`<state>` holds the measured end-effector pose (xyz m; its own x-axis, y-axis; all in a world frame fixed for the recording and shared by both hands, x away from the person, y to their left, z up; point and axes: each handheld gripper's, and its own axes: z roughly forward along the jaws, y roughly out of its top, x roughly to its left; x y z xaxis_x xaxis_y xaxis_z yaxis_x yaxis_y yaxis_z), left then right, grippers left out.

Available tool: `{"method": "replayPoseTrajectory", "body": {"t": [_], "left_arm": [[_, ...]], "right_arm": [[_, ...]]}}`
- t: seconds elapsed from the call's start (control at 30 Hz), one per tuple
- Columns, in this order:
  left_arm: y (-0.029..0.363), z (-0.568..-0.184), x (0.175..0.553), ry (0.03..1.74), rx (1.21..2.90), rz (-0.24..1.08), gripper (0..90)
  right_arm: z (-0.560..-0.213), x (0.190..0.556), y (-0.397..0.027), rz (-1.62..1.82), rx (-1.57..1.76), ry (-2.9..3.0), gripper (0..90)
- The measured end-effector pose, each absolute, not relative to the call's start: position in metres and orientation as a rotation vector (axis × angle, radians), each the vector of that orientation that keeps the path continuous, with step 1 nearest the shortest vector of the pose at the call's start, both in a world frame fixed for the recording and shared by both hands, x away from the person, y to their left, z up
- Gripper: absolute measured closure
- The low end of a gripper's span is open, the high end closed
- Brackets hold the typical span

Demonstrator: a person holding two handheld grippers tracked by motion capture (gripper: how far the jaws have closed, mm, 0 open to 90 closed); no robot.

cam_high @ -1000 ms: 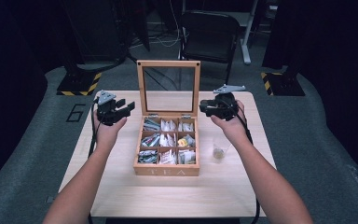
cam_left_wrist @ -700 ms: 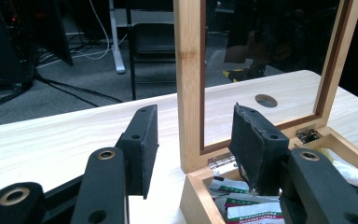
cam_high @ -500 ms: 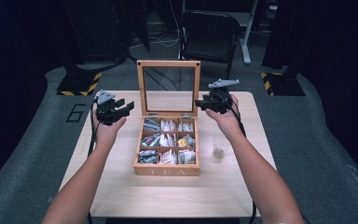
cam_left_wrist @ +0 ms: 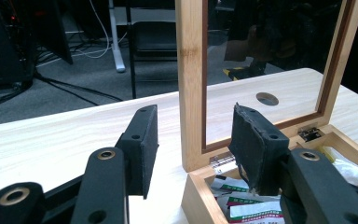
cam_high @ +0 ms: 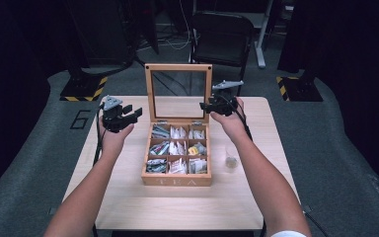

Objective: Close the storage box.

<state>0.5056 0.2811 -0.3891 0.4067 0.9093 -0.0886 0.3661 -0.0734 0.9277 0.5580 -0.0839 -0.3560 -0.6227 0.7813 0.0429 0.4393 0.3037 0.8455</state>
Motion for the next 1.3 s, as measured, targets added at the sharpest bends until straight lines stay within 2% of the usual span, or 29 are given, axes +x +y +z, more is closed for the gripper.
{"method": "replayPoseTrajectory", "body": {"t": [0.33,0.9,1.3], "left_arm": [[0.280,-0.391,0.506,1.134,1.663,0.662,51.2],[0.279,-0.392,0.507,1.132,1.660,0.660,51.1],[0.278,-0.392,0.507,1.129,1.671,0.656,51.1]], "right_arm": [[-0.361,0.573,-0.087,1.220,1.124,2.204,52.5],[-0.376,0.590,-0.089,1.181,1.162,2.150,46.3],[-0.388,0.602,-0.092,1.177,1.181,2.184,47.2]]}}
